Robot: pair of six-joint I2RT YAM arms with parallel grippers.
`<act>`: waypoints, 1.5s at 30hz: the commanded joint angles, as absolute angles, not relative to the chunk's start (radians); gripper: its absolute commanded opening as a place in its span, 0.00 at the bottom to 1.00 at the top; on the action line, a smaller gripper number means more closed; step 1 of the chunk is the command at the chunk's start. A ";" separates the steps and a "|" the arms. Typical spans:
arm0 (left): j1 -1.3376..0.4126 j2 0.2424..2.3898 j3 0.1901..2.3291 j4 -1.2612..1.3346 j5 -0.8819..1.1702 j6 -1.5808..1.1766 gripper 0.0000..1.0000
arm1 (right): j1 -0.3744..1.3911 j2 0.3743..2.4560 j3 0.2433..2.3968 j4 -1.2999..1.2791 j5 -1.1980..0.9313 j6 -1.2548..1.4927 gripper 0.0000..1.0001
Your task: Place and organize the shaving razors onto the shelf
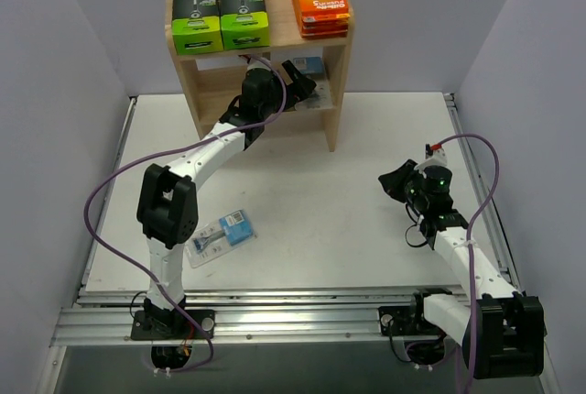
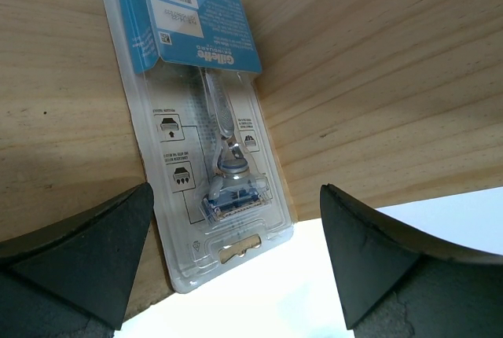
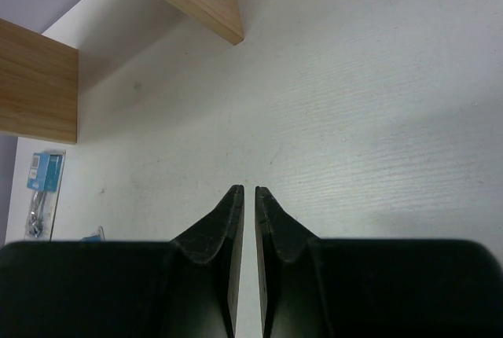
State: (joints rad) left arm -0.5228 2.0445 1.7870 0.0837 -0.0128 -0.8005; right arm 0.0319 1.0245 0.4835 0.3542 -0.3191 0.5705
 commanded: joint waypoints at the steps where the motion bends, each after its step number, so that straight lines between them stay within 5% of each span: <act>1: -0.568 2.083 1.821 0.060 -0.011 -0.667 0.96 | 0.023 1.002 0.483 0.370 -0.314 0.552 0.08; 45: -0.591 2.099 1.868 0.064 0.000 -0.703 0.96 | 0.008 0.934 0.474 0.285 -0.321 0.535 0.08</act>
State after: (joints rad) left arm -0.5362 2.0750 1.8263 0.0895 -0.0303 -0.7864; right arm 0.0181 0.9569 0.4782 0.2859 -0.3195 0.5484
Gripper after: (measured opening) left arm 0.958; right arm 0.079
